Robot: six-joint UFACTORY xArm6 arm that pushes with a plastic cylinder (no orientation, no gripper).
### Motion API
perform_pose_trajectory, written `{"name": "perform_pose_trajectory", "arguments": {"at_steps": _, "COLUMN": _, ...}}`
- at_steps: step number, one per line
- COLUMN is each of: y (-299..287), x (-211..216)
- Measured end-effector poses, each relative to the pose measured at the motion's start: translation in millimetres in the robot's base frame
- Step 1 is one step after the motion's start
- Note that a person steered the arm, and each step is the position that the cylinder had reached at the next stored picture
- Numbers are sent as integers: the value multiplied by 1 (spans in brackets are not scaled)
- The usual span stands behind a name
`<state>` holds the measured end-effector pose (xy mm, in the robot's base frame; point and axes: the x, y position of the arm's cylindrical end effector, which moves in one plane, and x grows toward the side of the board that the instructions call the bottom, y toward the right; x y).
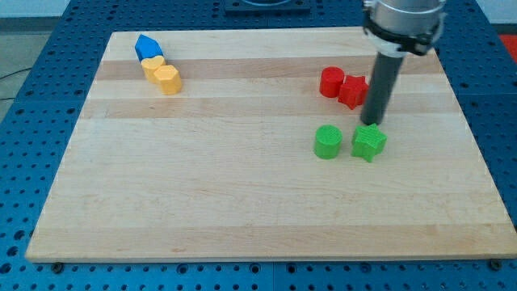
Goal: Move the red circle diagonally to the bottom right of the yellow blocks
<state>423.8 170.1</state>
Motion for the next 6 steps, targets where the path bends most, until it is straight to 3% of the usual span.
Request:
{"name": "perform_pose_trajectory", "arguments": {"at_steps": 1, "y": 32, "x": -30}}
{"name": "perform_pose_trajectory", "arguments": {"at_steps": 4, "y": -94, "x": -110}}
{"name": "perform_pose_trajectory", "arguments": {"at_steps": 6, "y": -117, "x": -71}}
